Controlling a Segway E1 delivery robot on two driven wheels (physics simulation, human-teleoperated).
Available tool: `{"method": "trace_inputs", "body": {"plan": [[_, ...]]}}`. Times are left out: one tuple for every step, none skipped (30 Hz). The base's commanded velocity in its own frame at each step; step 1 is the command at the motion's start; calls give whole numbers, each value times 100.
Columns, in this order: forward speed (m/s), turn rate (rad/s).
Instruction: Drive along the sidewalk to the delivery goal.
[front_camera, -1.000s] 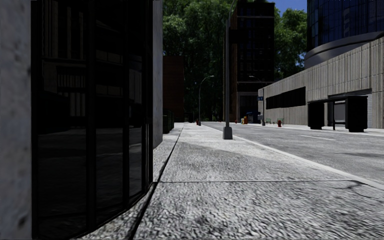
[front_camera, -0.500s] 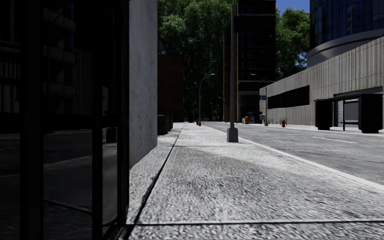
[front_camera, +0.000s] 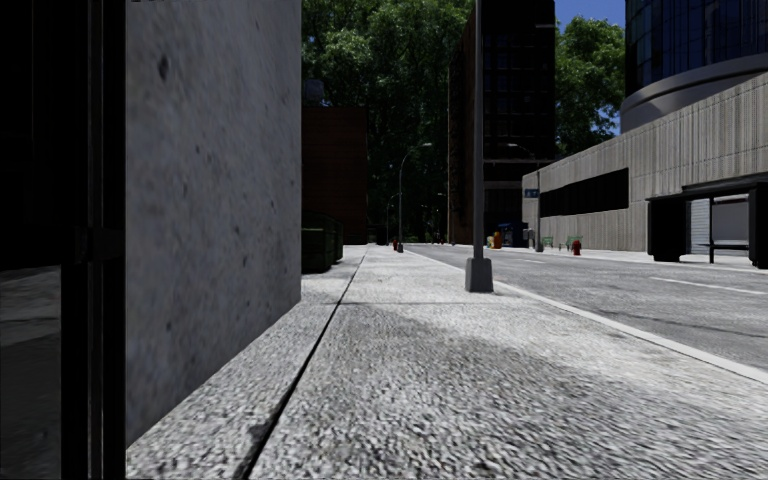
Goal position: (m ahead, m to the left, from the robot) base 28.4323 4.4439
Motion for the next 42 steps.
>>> {"method": "trace_inputs", "body": {"plan": [[200, 0], [200, 0], [200, 0], [200, 0], [200, 0], [200, 0], [200, 0], [200, 0], [200, 0], [200, 0], [200, 0], [200, 0], [200, 0], [200, 0], [200, 0], [200, 0], [200, 0], [200, 0], [200, 0], [200, 0], [200, 0], [200, 0], [200, 0], [200, 0], [200, 0], [200, 0], [200, 0], [200, 0], [200, 0], [200, 0], [200, 0], [200, 0], [200, 0], [200, 0], [200, 0], [200, 0], [200, 0], [200, 0], [200, 0], [200, 0], [200, 0], [200, 0]]}}
